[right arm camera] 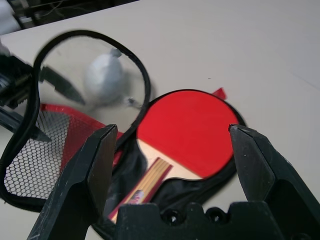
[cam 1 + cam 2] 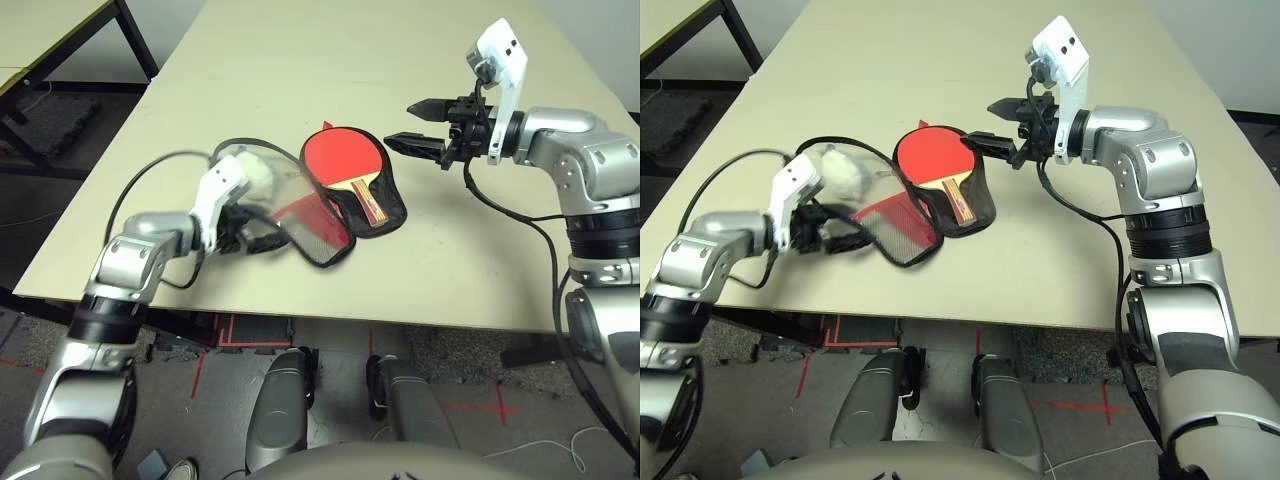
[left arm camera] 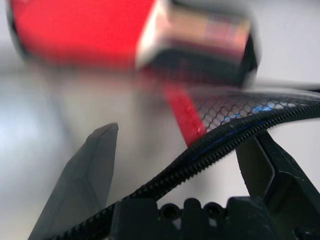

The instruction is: Store the ping-pong paddle in its case and zip it.

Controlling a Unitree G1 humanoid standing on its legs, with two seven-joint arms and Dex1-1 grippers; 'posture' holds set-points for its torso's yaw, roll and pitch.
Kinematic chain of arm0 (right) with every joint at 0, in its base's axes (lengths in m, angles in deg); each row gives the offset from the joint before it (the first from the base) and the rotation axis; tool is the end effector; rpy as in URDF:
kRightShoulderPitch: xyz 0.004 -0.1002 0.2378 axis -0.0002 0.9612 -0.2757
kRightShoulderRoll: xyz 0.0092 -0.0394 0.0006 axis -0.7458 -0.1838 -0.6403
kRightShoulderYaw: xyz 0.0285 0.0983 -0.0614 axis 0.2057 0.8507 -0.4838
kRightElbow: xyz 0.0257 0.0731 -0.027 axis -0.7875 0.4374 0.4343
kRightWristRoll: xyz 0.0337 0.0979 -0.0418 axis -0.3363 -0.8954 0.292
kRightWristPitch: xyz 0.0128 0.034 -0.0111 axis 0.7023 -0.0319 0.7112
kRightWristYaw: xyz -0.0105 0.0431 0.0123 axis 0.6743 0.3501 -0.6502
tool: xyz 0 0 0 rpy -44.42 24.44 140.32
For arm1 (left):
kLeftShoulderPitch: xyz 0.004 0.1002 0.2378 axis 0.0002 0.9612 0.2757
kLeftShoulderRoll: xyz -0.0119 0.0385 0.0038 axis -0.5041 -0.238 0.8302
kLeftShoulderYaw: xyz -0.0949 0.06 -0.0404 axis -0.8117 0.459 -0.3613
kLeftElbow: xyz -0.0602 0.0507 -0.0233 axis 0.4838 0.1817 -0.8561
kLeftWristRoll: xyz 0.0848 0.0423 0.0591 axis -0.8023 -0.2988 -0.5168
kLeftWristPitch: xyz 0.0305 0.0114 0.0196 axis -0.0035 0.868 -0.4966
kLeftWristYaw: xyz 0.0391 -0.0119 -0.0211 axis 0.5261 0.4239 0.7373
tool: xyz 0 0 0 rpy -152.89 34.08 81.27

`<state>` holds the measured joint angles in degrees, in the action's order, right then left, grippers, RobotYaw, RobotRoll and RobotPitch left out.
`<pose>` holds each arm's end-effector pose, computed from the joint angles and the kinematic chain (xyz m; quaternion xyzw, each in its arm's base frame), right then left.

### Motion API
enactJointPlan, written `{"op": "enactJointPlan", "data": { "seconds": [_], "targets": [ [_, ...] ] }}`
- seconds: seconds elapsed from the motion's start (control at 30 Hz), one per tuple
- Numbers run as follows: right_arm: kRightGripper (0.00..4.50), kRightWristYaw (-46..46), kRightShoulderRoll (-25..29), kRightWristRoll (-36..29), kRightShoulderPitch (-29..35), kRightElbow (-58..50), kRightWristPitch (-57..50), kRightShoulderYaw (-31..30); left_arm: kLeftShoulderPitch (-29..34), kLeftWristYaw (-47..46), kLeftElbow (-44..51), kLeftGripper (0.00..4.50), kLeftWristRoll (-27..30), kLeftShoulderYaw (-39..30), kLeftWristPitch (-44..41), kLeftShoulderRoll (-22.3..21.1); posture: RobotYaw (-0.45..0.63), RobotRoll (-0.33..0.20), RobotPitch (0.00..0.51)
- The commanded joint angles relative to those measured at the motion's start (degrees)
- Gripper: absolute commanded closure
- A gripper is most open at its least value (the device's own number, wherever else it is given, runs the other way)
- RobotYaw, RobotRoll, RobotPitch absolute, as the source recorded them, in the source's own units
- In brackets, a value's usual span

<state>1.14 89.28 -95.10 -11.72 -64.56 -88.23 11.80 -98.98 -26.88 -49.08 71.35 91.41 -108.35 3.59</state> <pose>0.3395 -0.2131 0.2543 -0.0986 0.0447 0.4420 0.8905 0.3205 0.2101 0.1873 0.1120 0.1254 -0.4663 0.8685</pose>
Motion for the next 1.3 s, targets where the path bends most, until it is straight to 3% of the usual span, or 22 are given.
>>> {"op": "enactJointPlan", "data": {
  "seconds": [0.03,0.23,0.37,0.53,0.7,0.9,1.1,1.3],
  "targets": [
    [0.07,1.45,1.64,0.5,-2.15,3.13,-0.8,1.99,-5.61,-1.98,-6.56,0.0,-0.68,0.27,3.06,3.71,0.14,0.0,0.162],
    [0.07,5.88,2.28,0.65,-5.82,9.49,-2.76,4.36,-14.65,-5.54,-19.41,0.0,-2.75,-0.37,11.67,10.96,0.13,0.0,0.158],
    [0.07,8.22,1.96,-1.06,-6.49,11.24,-9.27,6.26,-14.19,-5.48,-17.14,0.0,-2.38,-0.42,12.43,11.56,0.13,0.0,0.158],
    [0.07,9.62,0.88,-6.33,-3.84,9.94,-28.63,8.41,-10.27,-4.76,-6.56,0.0,0.33,-1.81,6.7,8.23,0.14,0.0,0.16],
    [0.07,10.54,-0.49,-9.69,-1.25,10.96,-44.5,9.12,-3.44,-0.64,4.4,0.0,5.02,-1.94,-3.84,0.79,0.15,0.0,0.165],
    [0.07,12.62,-2.49,-9.69,2.85,12.53,-49.05,8.55,1.69,1.24,7.09,0.0,5.87,-1.47,-7.18,-5.4,0.17,0.0,0.169],
    [0.07,14.51,-6.88,-8.85,2.79,18.13,-47.94,8.86,2.05,-0.12,7.77,0.0,6.55,-1.54,-7.72,-4.65,0.17,0.0,0.171],
    [0.07,17.39,-12.12,-7.33,-1.14,27.41,-42.08,10.64,1.61,-1.25,8.71,0.0,7.13,-1.54,-8.49,-3.34,0.17,0.0,0.169]
  ]
}}
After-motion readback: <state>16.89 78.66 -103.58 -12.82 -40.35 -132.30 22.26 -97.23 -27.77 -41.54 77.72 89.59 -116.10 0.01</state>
